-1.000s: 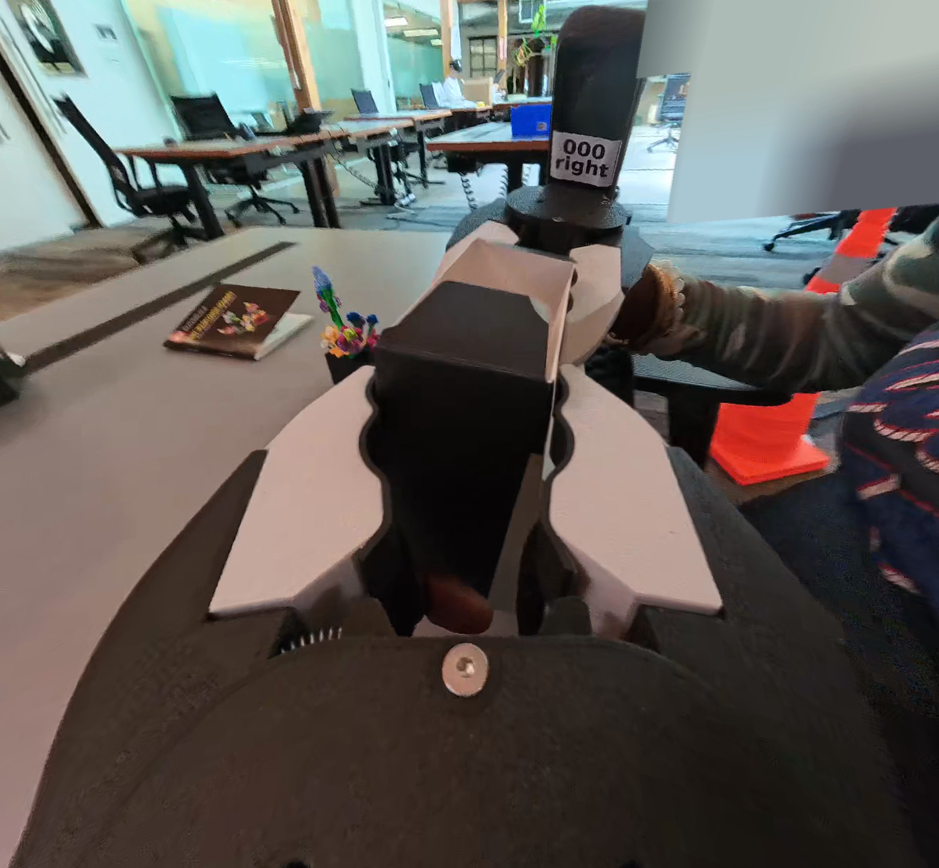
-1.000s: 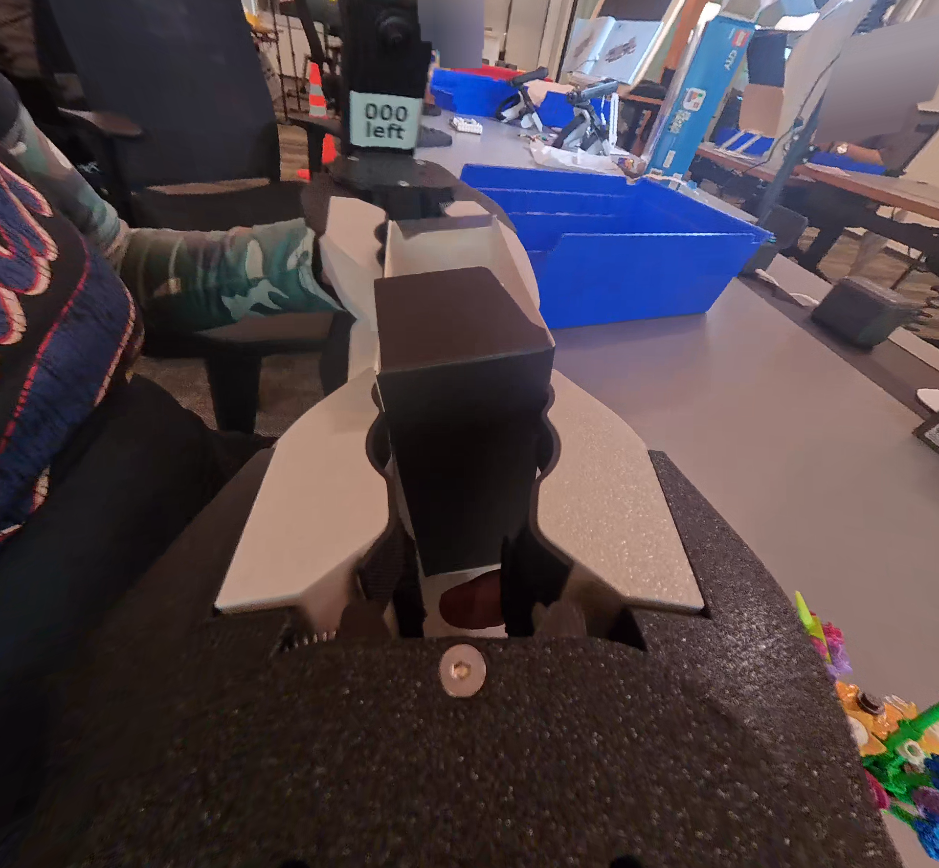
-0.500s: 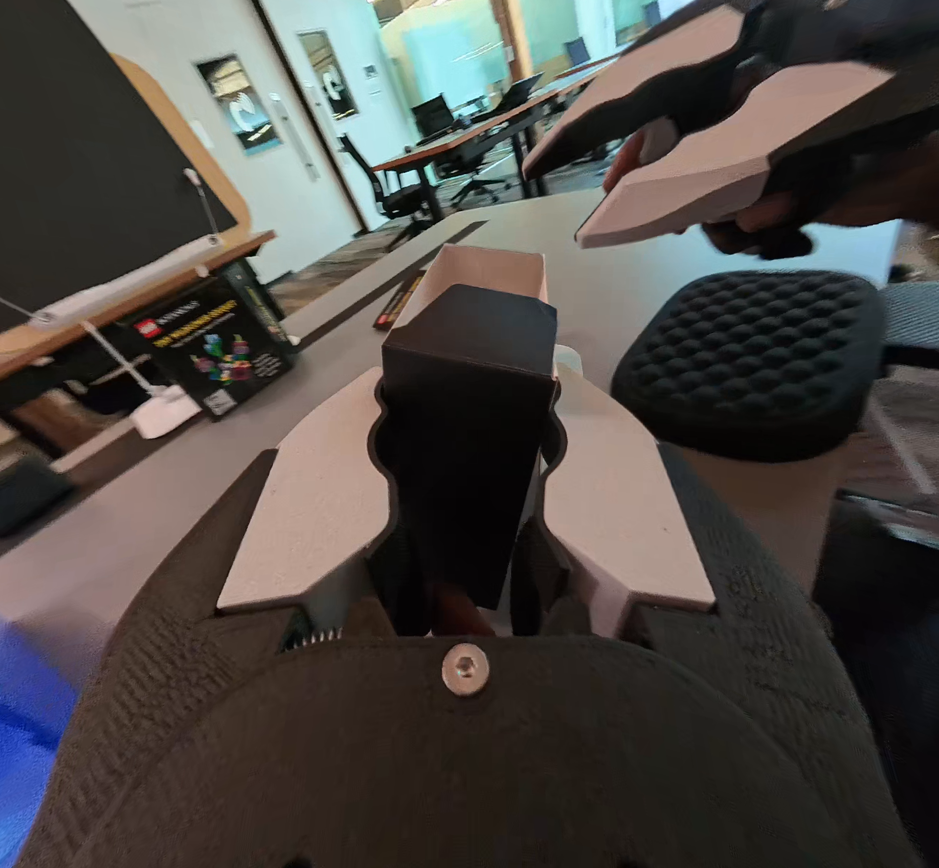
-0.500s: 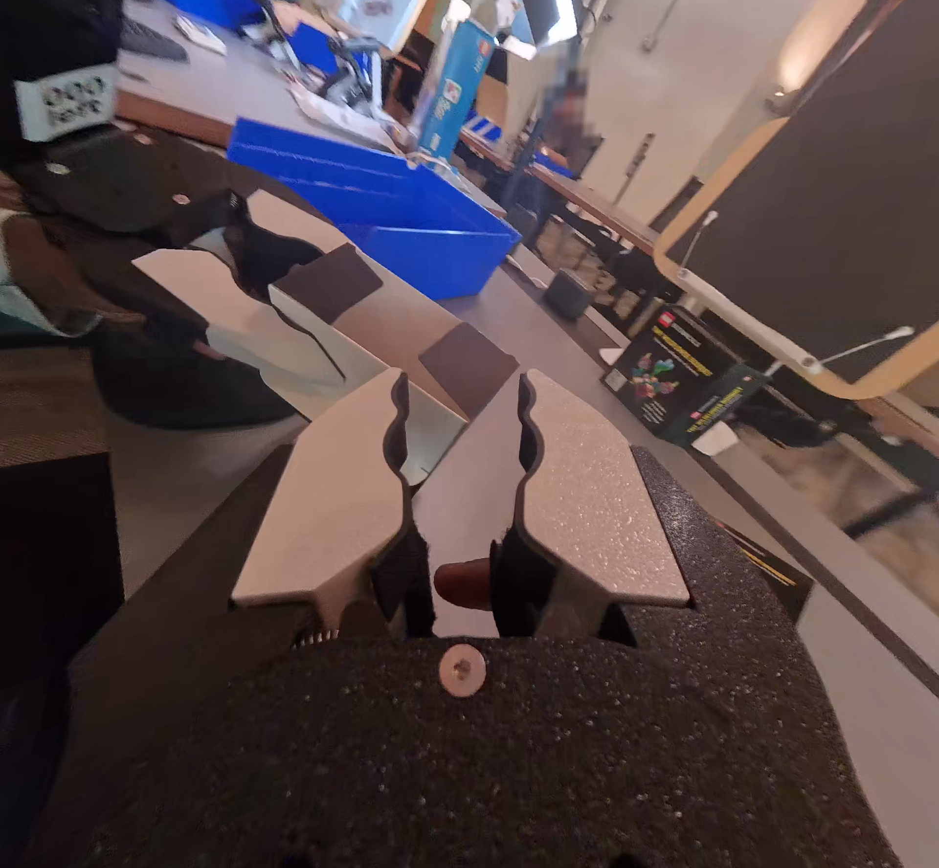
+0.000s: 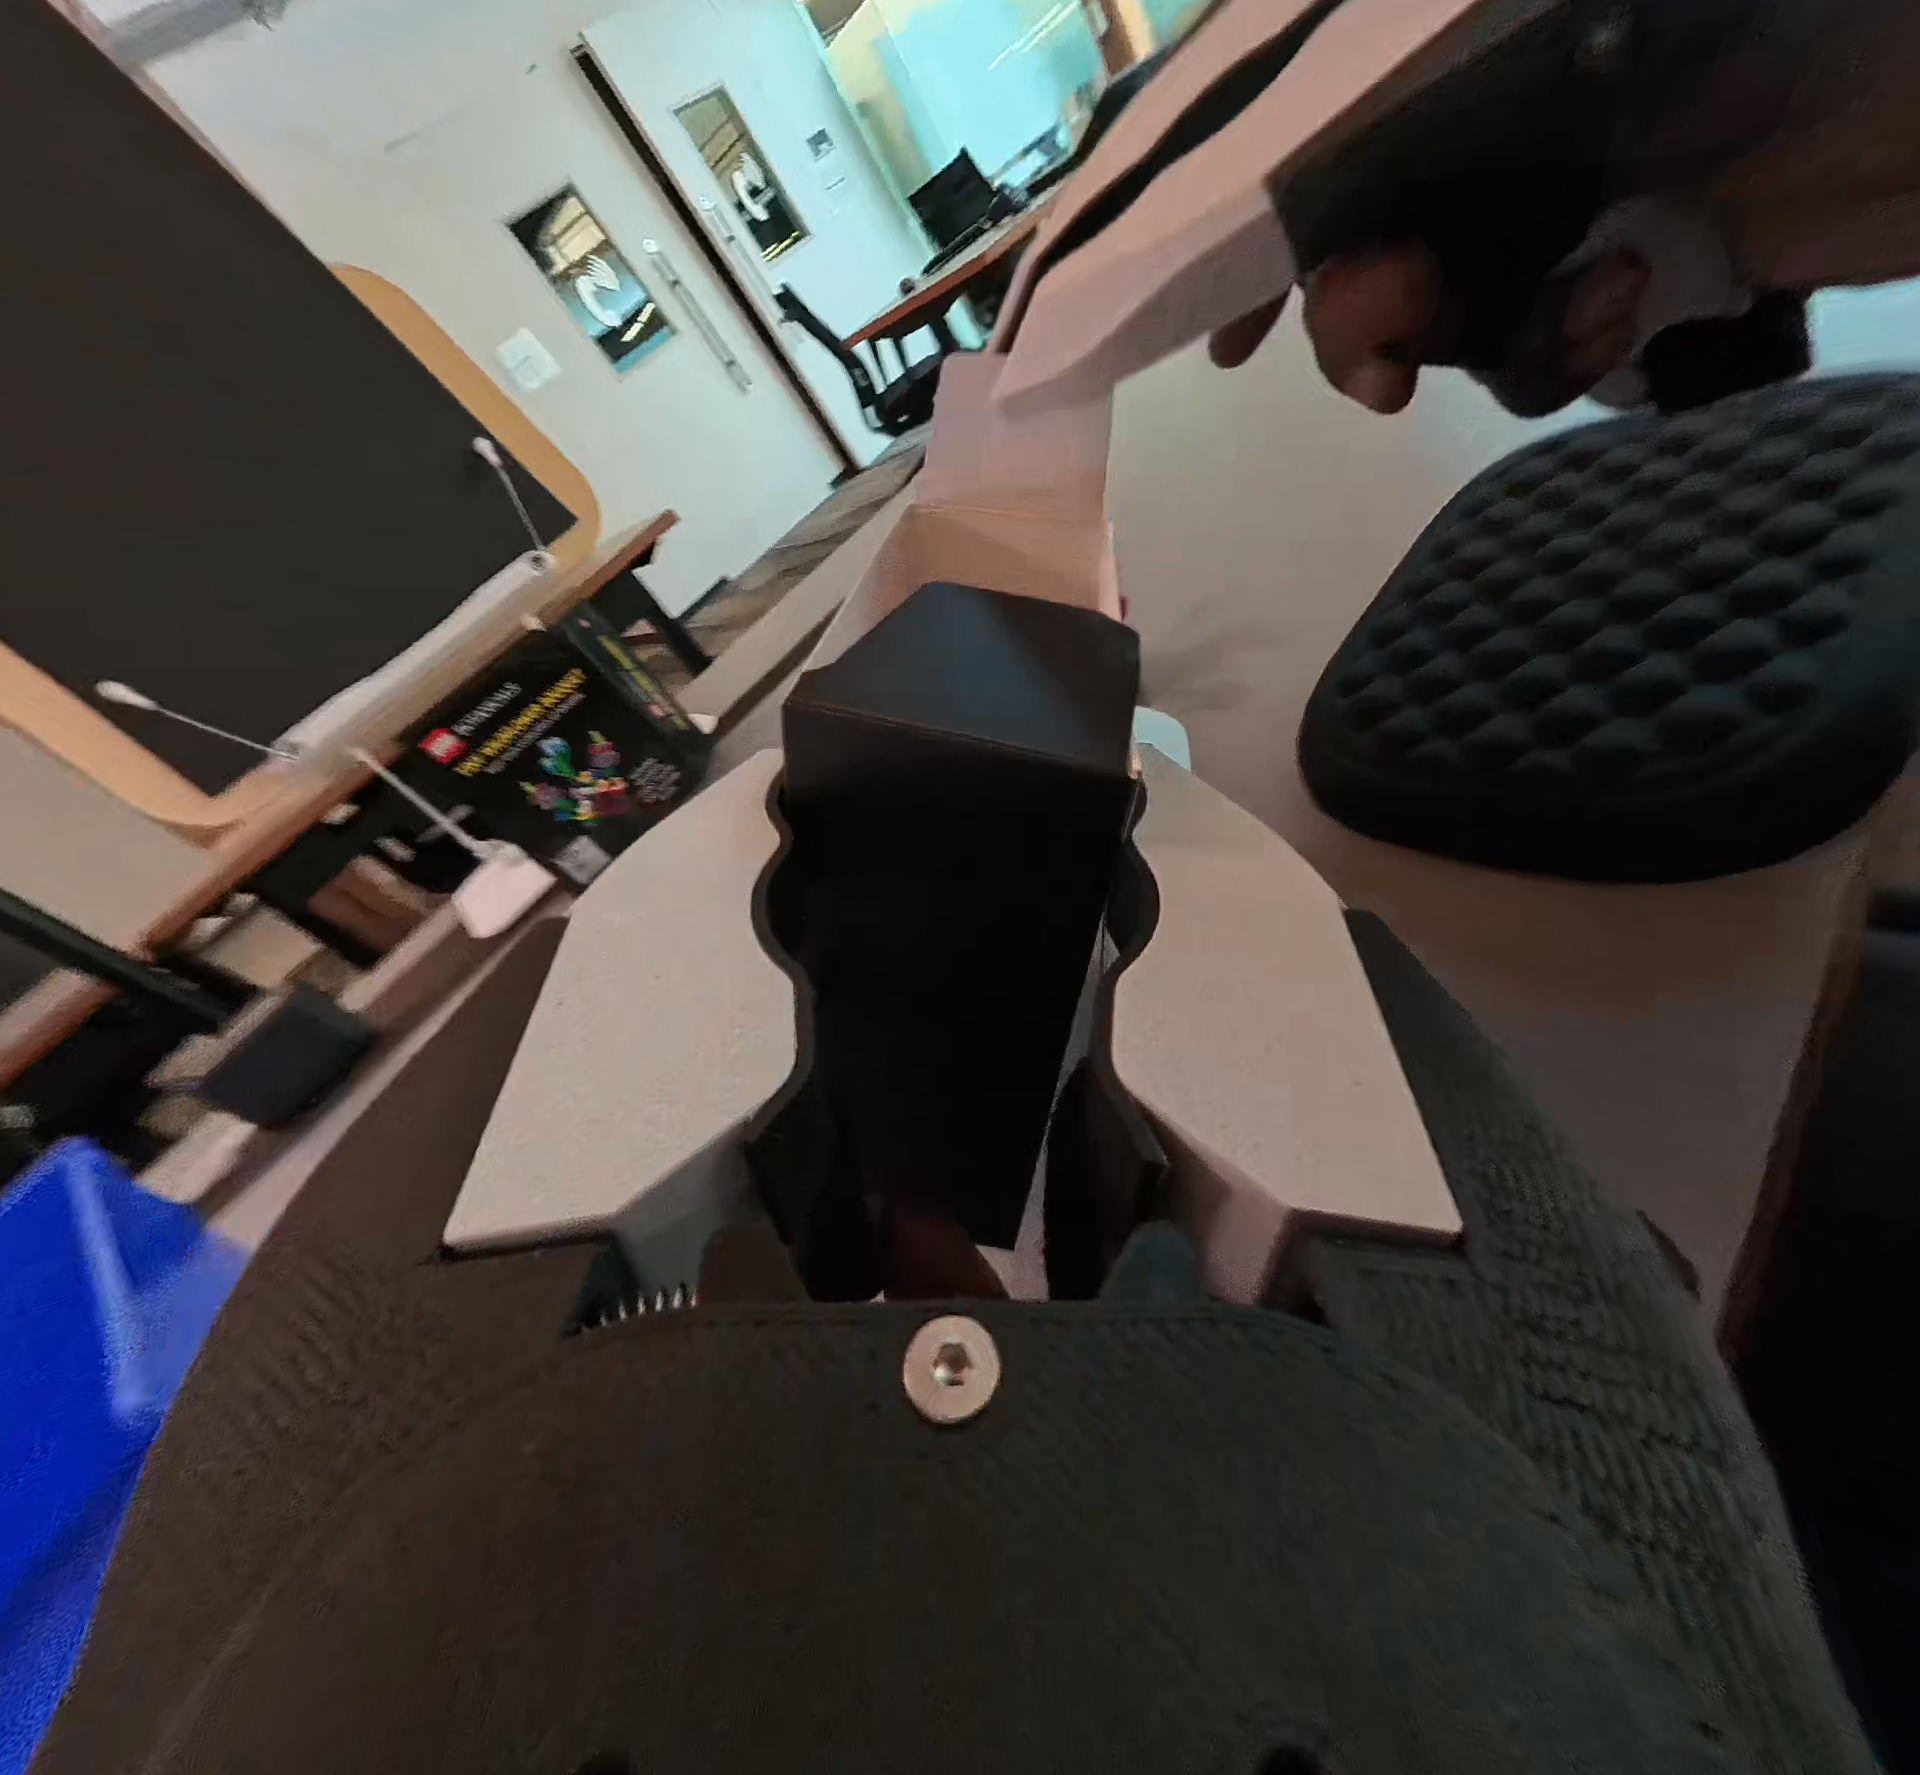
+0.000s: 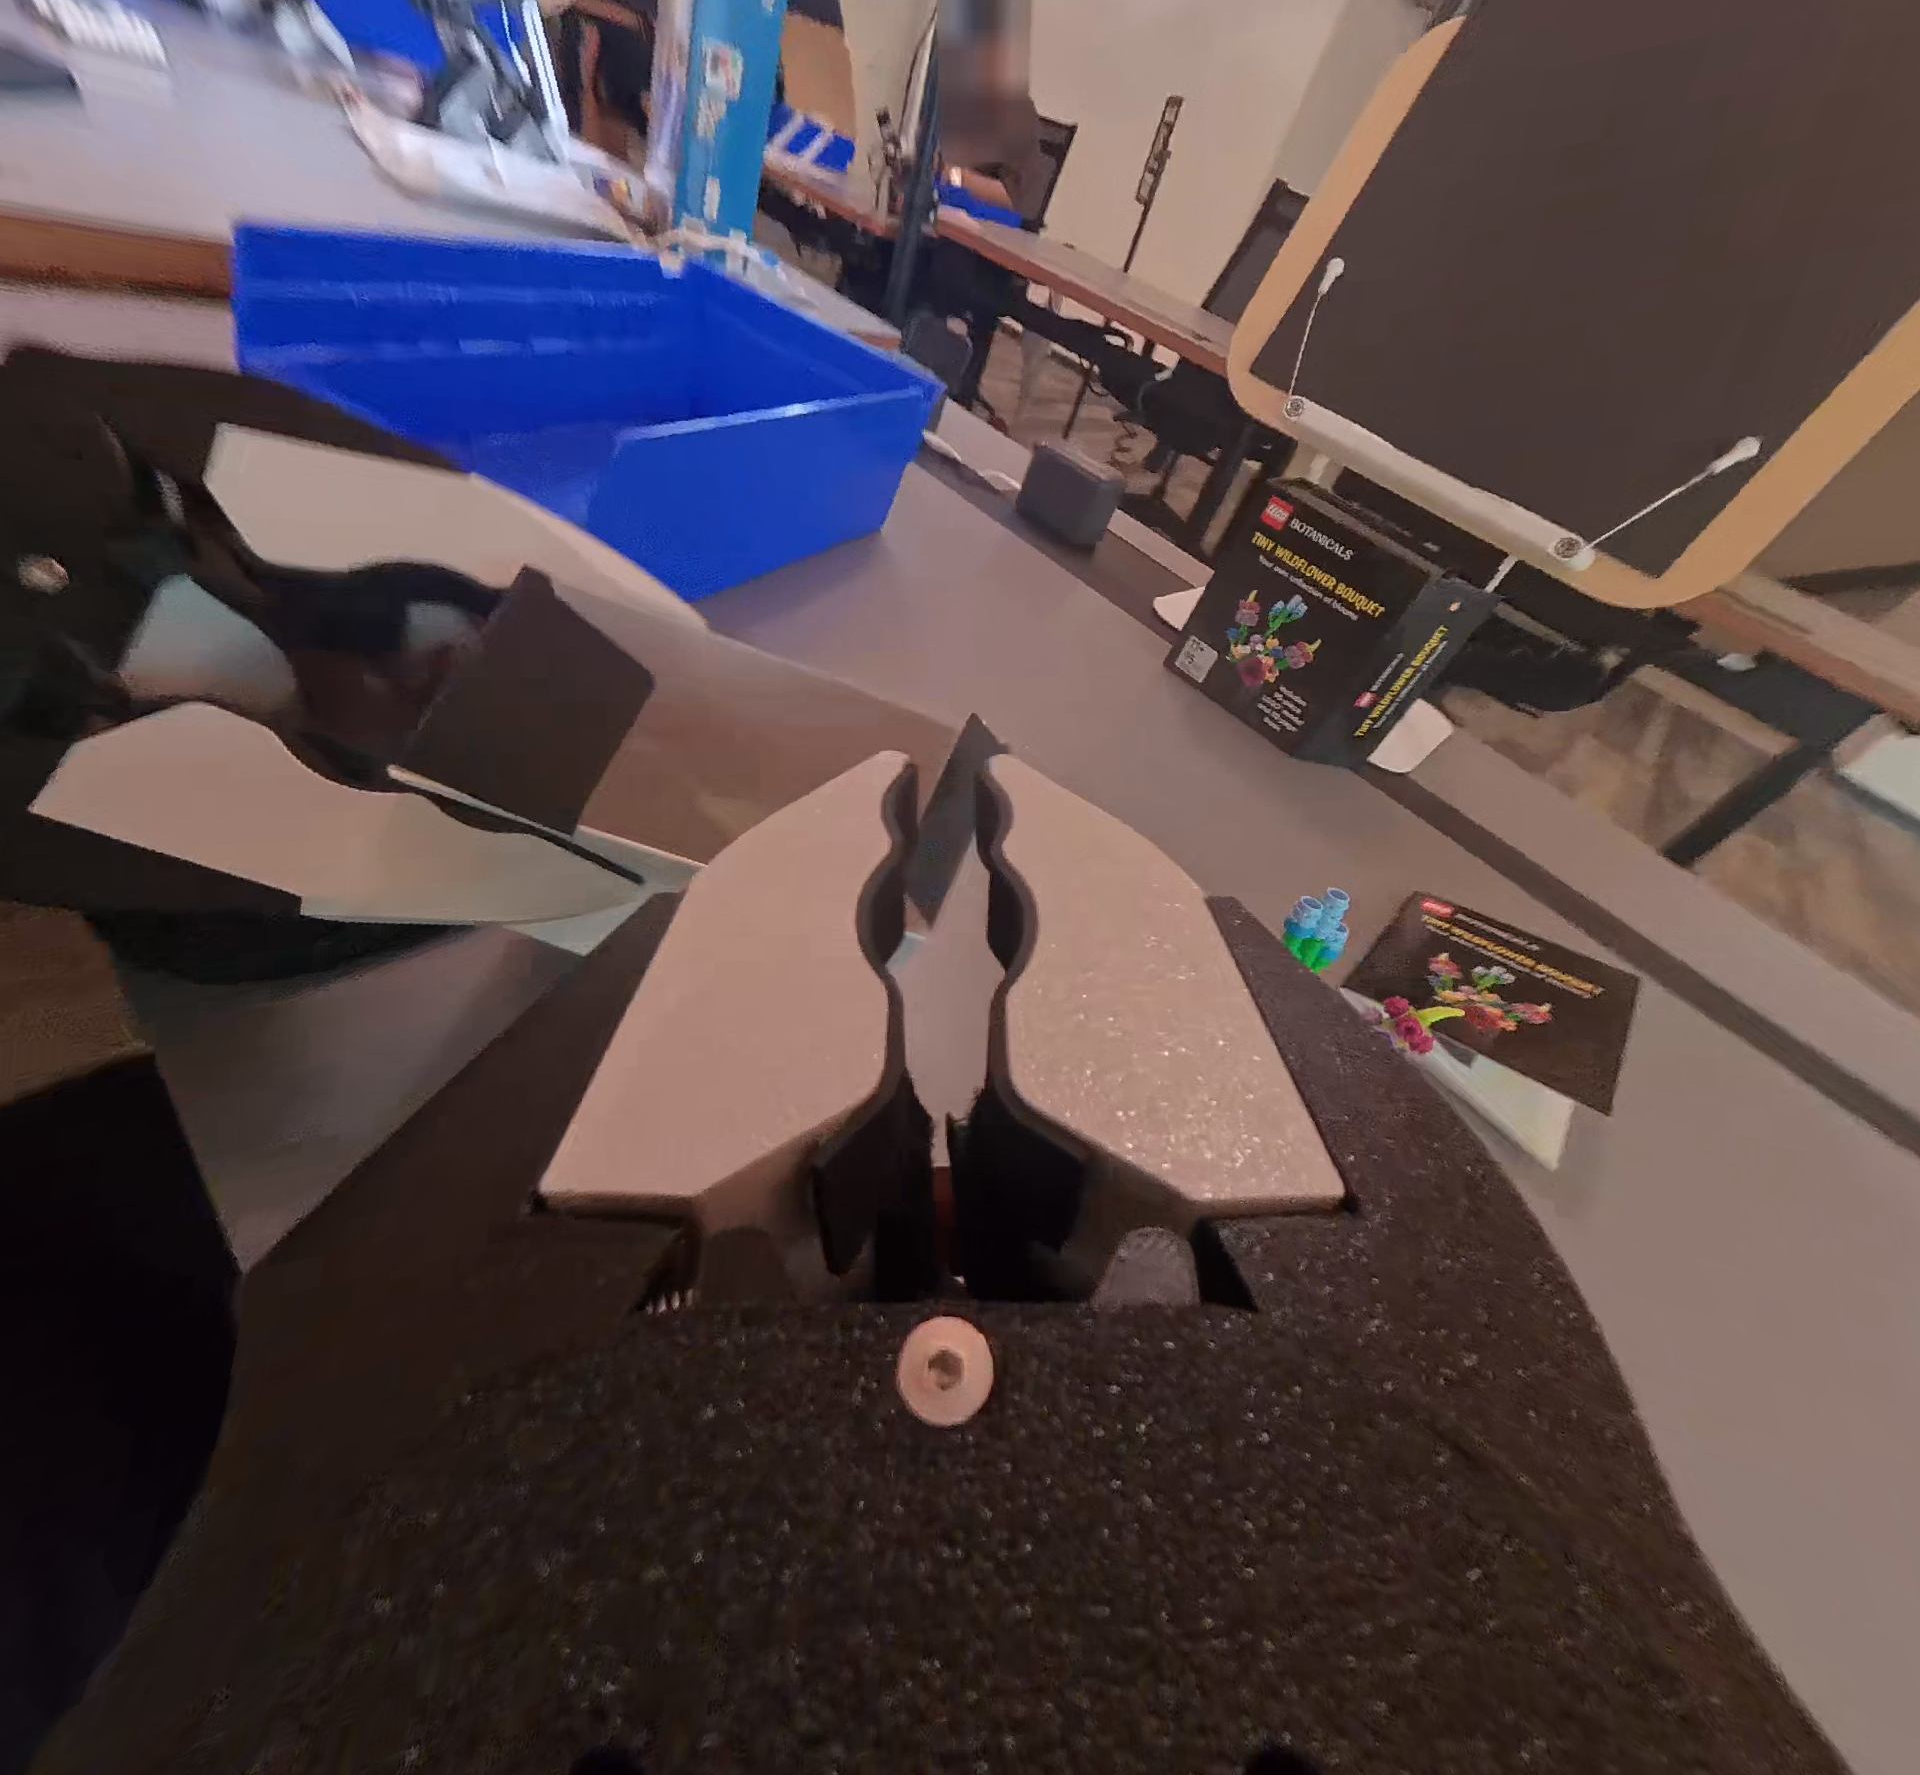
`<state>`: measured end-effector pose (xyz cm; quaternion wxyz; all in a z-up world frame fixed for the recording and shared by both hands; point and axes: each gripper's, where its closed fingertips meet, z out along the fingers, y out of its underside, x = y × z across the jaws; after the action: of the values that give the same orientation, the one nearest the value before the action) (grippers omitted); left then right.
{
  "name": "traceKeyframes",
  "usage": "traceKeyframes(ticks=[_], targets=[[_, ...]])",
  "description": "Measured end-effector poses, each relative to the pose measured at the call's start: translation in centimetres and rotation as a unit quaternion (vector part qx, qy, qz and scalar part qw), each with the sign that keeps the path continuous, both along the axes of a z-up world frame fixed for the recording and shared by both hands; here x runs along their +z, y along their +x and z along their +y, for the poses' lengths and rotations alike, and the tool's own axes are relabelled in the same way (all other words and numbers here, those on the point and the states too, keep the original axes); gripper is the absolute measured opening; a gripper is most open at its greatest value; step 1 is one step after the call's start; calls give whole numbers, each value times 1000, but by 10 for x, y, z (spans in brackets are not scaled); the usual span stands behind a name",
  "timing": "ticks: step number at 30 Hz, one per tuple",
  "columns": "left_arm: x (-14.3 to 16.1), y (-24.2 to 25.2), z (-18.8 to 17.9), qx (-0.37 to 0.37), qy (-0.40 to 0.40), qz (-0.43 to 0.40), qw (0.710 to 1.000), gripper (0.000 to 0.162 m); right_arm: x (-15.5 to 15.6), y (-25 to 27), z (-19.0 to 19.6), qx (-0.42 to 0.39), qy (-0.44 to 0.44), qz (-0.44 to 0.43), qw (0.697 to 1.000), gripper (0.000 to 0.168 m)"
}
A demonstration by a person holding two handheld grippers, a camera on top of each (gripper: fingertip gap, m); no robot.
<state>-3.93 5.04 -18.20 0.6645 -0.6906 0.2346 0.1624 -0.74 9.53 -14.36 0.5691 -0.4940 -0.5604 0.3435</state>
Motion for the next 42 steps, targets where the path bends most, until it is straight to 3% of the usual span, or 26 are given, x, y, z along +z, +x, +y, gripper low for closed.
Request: traceKeyframes(ticks=[5,11,19,24,27,29,38,42], targets=[[0,4,-5,-85,-15,-126,988,56,3,12,15,58,-152,23,986,4],[-6,-7,-3,-125,-70,-244,959,56,-28,0,27,107,-342,-2,934,6],[-15,-21,-1,-118,-121,-298,940,57,-45,-16,22,128,-416,-12,900,7],[-20,-24,-1,-113,-135,-299,938,57,-42,-24,26,102,-404,9,909,8],[-20,-23,-1,-115,-135,-293,940,57,-51,-27,23,82,-360,-21,929,27],[-21,-22,-1,-114,-134,-290,941,57,-46,-28,19,84,-334,-9,939,12],[-20,-22,-3,-135,-140,-310,931,57,-37,-28,8,83,-78,-7,993,0],[-20,-19,-4,-146,-147,-309,928,57,-37,-24,5,104,-81,-8,991,0]])
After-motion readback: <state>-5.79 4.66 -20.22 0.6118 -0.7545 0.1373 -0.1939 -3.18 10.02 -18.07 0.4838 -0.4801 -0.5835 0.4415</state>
